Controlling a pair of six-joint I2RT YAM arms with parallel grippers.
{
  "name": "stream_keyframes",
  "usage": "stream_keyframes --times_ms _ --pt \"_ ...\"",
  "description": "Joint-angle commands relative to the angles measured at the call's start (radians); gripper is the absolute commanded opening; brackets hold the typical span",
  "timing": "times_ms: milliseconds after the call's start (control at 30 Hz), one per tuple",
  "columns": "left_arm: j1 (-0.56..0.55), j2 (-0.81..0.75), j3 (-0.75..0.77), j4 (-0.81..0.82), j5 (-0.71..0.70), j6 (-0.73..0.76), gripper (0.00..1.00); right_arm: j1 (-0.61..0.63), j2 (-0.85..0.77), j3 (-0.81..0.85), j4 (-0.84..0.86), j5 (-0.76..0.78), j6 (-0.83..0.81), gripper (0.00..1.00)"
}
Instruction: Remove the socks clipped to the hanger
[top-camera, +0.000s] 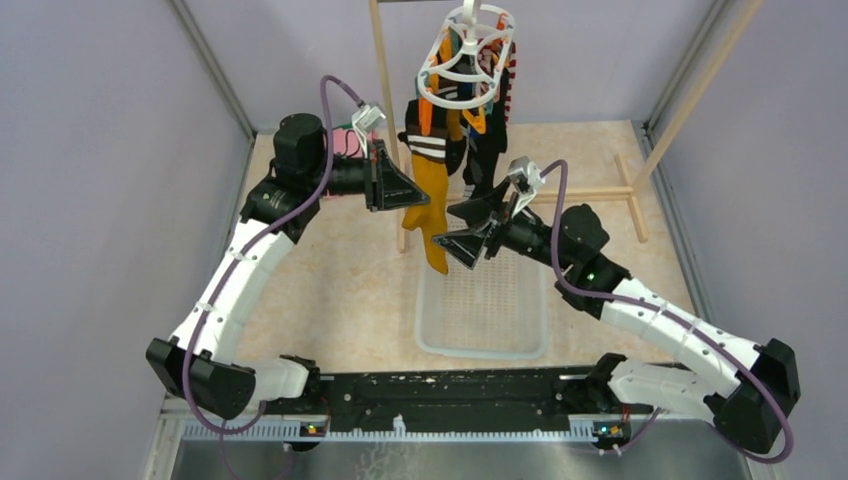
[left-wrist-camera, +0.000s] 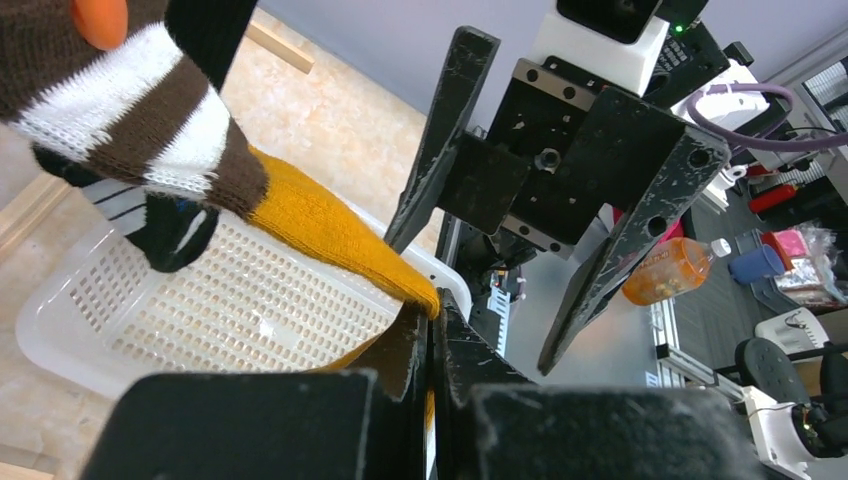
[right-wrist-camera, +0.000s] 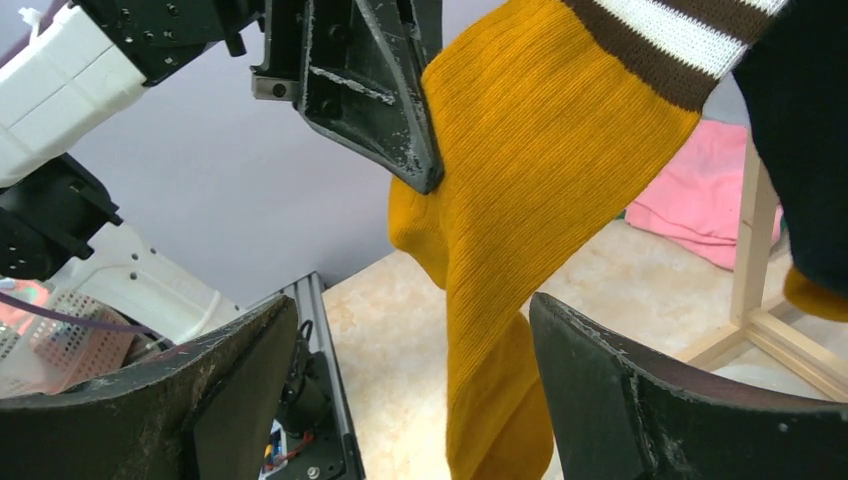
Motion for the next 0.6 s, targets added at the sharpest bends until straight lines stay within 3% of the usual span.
stream_keyframes --times_ms 0,100,167,233,300,333,367,467,567 --pt "-0.011 0.001 0.032 0.018 0.028 -0.039 0.0 0.009 0.041 0.024 0.085 0.004 -0.021 0.85" --pt "-0.015 0.012 0.04 0.02 0.026 -0.045 0.0 0.01 0.086 0.048 0.121 0.008 -0.018 0.81" --pt "-0.015 0.021 0.04 0.025 0.027 -0.052 0.0 0.01 0.116 0.065 0.141 0.01 -0.007 0.71" --pt "-0.015 0.03 0.043 0.03 0.025 -0.057 0.0 0.011 0.14 0.083 0.14 0.008 -0.003 0.5" --pt "-0.016 0.042 0.061 0.03 0.024 -0.056 0.0 0.01 0.145 0.091 0.123 0.007 -0.006 0.2" --pt "-0.016 0.048 0.074 0.031 0.022 -0.053 0.07 0.01 0.136 0.087 0.12 0.011 -0.007 0.07" --pt "-0.016 0.055 0.09 0.03 0.016 -0.047 0.25 0.01 0.126 0.081 0.114 0.018 -0.01 0.0" --pt "-0.015 0.08 0.158 0.027 -0.029 -0.018 0.68 0.01 0.085 0.057 0.093 0.043 -0.018 0.0" --pt "-0.016 0.12 0.23 0.048 -0.051 -0.017 0.8 0.01 0.058 0.05 0.066 0.047 -0.019 0.0"
